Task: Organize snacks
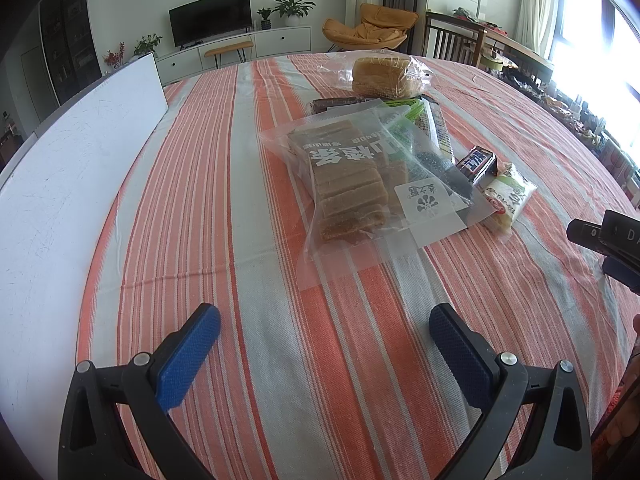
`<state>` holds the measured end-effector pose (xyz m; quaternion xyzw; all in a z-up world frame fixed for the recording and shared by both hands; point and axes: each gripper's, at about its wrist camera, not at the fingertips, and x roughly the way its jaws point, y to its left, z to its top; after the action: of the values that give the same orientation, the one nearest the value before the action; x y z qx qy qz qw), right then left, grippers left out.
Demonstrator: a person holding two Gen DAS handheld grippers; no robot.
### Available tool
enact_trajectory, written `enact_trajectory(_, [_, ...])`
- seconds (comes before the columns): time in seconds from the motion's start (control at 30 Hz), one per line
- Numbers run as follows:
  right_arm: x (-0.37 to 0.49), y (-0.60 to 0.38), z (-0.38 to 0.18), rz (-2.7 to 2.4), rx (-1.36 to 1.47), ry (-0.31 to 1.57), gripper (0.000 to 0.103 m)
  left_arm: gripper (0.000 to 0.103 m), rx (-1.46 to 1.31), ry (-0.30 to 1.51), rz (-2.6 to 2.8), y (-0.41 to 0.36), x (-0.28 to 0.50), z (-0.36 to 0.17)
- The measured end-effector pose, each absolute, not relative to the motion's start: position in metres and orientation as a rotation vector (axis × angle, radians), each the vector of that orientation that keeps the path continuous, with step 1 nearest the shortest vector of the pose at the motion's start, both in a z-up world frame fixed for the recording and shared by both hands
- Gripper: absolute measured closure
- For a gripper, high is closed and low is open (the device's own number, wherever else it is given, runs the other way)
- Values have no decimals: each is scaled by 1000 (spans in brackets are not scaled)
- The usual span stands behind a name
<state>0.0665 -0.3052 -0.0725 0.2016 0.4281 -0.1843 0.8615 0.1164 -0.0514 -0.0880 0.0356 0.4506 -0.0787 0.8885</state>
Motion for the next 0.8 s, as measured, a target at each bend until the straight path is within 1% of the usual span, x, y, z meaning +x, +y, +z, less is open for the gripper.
enact_trajectory(0.8, [66,-305,-74,-389,412,903,21,0,74,936,-163,-52,116,-88])
